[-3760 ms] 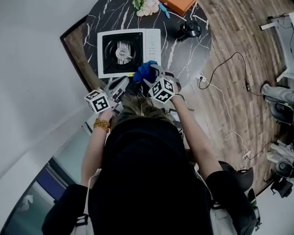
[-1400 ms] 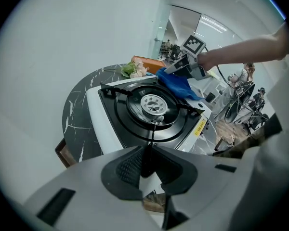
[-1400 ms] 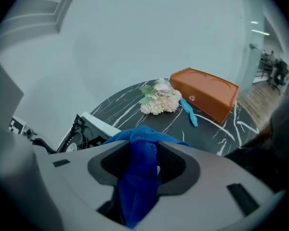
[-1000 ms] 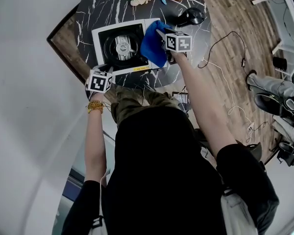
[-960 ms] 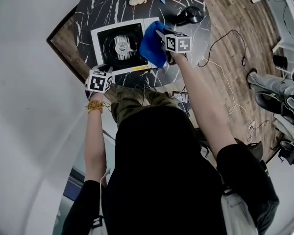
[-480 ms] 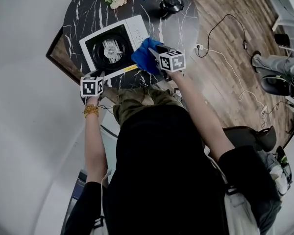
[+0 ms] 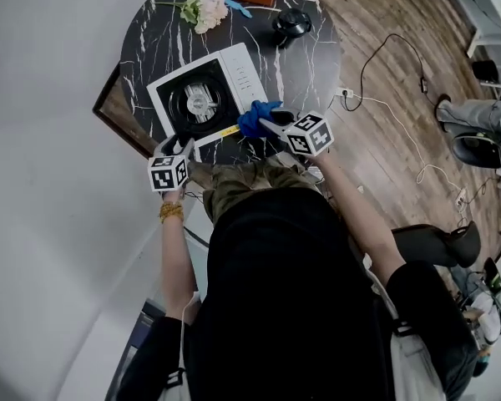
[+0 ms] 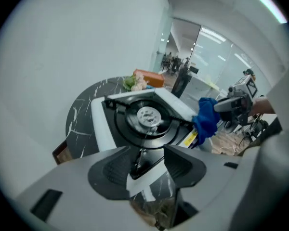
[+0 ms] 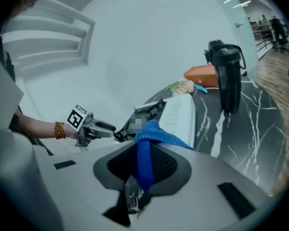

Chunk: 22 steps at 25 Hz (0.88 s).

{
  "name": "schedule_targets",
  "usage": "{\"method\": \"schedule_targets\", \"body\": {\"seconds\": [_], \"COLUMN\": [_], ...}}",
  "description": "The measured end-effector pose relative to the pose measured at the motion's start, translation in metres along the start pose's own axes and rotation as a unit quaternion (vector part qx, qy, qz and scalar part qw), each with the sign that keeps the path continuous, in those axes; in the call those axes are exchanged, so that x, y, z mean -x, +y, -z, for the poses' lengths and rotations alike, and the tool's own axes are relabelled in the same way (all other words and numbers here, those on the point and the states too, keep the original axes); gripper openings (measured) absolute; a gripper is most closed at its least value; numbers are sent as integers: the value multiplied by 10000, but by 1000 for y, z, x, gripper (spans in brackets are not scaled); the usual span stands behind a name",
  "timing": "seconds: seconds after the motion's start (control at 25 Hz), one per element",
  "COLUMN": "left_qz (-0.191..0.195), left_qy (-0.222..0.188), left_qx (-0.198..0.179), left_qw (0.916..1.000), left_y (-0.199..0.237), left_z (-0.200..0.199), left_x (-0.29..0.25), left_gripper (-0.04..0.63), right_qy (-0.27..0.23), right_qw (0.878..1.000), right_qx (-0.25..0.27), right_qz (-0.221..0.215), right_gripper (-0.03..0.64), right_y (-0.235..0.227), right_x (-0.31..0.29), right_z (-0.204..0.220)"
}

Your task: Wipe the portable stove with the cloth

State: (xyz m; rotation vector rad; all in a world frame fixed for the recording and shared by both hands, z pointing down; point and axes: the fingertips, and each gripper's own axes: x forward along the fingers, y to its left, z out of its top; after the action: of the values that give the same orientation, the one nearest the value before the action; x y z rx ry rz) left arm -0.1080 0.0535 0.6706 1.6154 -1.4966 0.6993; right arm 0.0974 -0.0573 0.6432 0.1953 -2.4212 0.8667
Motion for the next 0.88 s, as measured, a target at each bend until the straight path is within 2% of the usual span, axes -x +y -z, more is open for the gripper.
{"method": "schedule_targets", "body": {"seconds": [0.08, 0.16, 0.28, 0.4, 0.48, 0.56, 0.6, 0.64, 0.76, 0.8, 0.88], "left_qz": [526, 1067, 1560, 1694, 1752, 1827, 1832, 1800, 1625, 1569, 1493], "left_qy": [-805, -1341, -1386, -1395, -1201, -894, -778, -703, -524, -438, -170], "left_qx": [-233, -960, -2212, -2951, -3440, -3908, -4040, -4071, -3846, -3861, -4110], "left_qw": [9951, 9805, 9526, 9299, 9146, 8977, 8929, 8927, 9071, 9080, 8992], "left_y": [-32, -74, -122, -132, -126, -114, -104, -92, -49, -39, -27], "left_z": [-28, -50, -62, -82, -89, -94, -100, -112, -165, -183, -208], "left_x": [24, 43, 50, 40, 28, 13, 6, -3, -36, -50, -80], "left_gripper": [264, 303, 305, 301, 196, 129, 98, 84, 78, 77, 78], "right_qy": [-479, -751, -891, -771, -843, -1059, -1095, -1057, -780, -705, -560], "right_qw": [9977, 9928, 9826, 9778, 9818, 9869, 9895, 9920, 9967, 9968, 9952], "right_qx": [138, 148, -77, -329, -331, -198, -100, -8, 227, 351, 705], "right_qz": [-449, -926, -1625, -1921, -1669, -1199, -943, -685, -8, 159, 377], "right_gripper": [61, 61, 61, 61, 61, 87, 106, 112, 138, 138, 147], "right_y": [29, 58, 101, 126, 125, 112, 104, 96, 80, 79, 84], "right_x": [2, -5, -24, -45, -56, -61, -63, -65, -71, -72, -74], "right_z": [-30, -54, -73, -73, -73, -78, -79, -77, -65, -62, -58]}}
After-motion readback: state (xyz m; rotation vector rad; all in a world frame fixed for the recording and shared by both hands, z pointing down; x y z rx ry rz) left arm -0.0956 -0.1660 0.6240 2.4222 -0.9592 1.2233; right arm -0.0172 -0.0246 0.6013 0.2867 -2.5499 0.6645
